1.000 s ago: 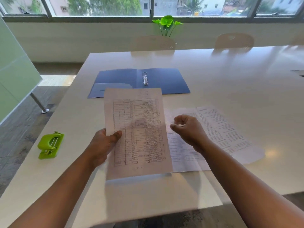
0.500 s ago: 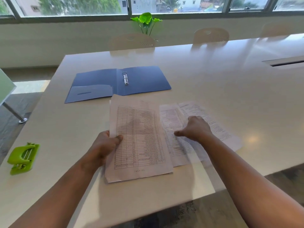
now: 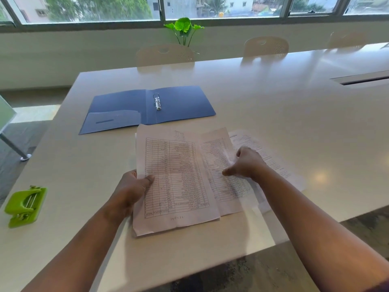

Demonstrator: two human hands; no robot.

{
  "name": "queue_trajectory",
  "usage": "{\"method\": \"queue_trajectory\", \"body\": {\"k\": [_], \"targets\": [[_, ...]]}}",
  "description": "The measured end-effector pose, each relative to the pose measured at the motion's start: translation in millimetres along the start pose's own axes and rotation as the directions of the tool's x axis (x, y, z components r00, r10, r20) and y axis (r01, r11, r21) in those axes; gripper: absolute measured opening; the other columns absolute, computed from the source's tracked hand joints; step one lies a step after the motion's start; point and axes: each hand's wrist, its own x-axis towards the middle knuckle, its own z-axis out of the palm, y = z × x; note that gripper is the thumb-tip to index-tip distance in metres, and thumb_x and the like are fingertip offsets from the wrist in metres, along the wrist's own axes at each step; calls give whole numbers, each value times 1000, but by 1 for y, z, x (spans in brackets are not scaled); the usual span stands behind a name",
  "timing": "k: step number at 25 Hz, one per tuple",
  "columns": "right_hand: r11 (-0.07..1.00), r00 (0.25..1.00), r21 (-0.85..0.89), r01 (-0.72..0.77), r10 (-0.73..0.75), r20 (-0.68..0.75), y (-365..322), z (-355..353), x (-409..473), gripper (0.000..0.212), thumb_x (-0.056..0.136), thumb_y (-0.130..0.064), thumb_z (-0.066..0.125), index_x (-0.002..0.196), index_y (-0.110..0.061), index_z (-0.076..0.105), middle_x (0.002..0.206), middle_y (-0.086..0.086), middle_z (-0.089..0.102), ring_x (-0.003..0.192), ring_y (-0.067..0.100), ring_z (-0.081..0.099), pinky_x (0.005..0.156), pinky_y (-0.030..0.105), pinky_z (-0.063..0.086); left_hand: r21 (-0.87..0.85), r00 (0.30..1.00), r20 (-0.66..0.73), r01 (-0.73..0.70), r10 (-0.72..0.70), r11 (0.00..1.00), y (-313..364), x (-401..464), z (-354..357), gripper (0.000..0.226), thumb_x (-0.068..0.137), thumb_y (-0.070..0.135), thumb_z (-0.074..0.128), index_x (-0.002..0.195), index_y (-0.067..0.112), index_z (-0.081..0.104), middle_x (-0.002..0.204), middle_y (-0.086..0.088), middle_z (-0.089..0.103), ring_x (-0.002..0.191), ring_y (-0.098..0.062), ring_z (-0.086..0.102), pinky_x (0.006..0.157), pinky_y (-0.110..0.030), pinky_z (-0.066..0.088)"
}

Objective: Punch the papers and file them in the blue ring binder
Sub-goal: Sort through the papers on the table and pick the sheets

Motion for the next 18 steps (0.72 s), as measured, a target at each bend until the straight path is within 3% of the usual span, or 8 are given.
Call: {"method": "queue_trajectory", "body": {"k": [4,5,8,9,12,14,16,18], "targets": [[977,1000,211,12,-14,10,1,-1,2,88,60,-20,98,134,-12,49,122,9,61,113,30,58,96,44,52,18,1000,-14,-15,15,1000,-1,-2,1,10,100,11,63,109,14,67,102,-11,76,91,-32,74,75,-42,60],[965,1000,262,13,-14,4,2,0,4,76,65,-18,95,129,-13,54,118,8,63,110,29,61,96,45,53,19,1000,-15,-19,19,1000,-1,-2,1,8,100,11,63,106,15,67,102,-11,76,91,-32,74,75,-41,60],[930,998,362,65,-56,-33,5,-3,11,11,87,-17,74,97,-15,68,99,9,73,90,28,70,87,47,60,36,999,-17,-33,34,999,-2,-3,1,12,101,14,62,112,14,68,104,-10,76,93,-32,74,77,-43,61],[930,995,354,99,-86,-52,8,-5,13,5,92,-18,68,91,-14,70,93,9,74,86,27,70,84,46,60,45,999,-15,-42,43,998,-3,-3,2,15,101,15,62,115,14,68,104,-9,77,93,-31,75,78,-43,61],[917,986,364,161,-135,-97,10,-18,16,17,97,-19,60,88,-8,70,78,6,67,73,23,61,69,37,53,37,997,-37,-64,65,997,-4,-9,-2,15,101,16,62,115,17,68,102,-7,77,91,-30,75,76,-44,62],[898,981,402,182,-139,-134,10,-33,14,19,99,-18,59,89,-7,71,73,6,65,65,20,58,63,33,48,22,993,-68,-92,93,996,-4,-10,-12,17,101,14,62,116,16,68,103,-7,77,94,-30,75,84,-48,62],[872,977,446,201,-144,-158,9,-48,14,22,100,-18,58,89,-6,71,71,7,63,59,20,55,61,33,47,7,986,-105,-129,129,992,-2,-11,-26,17,100,10,63,116,13,69,103,-8,77,95,-29,74,88,-46,60],[844,970,484,230,-160,-182,8,-60,15,22,100,-19,59,89,-4,70,72,11,62,57,20,54,61,37,47,-5,975,-164,-153,150,988,4,-11,-42,16,99,7,64,113,11,69,100,-8,75,89,-26,73,84,-39,59]]}}
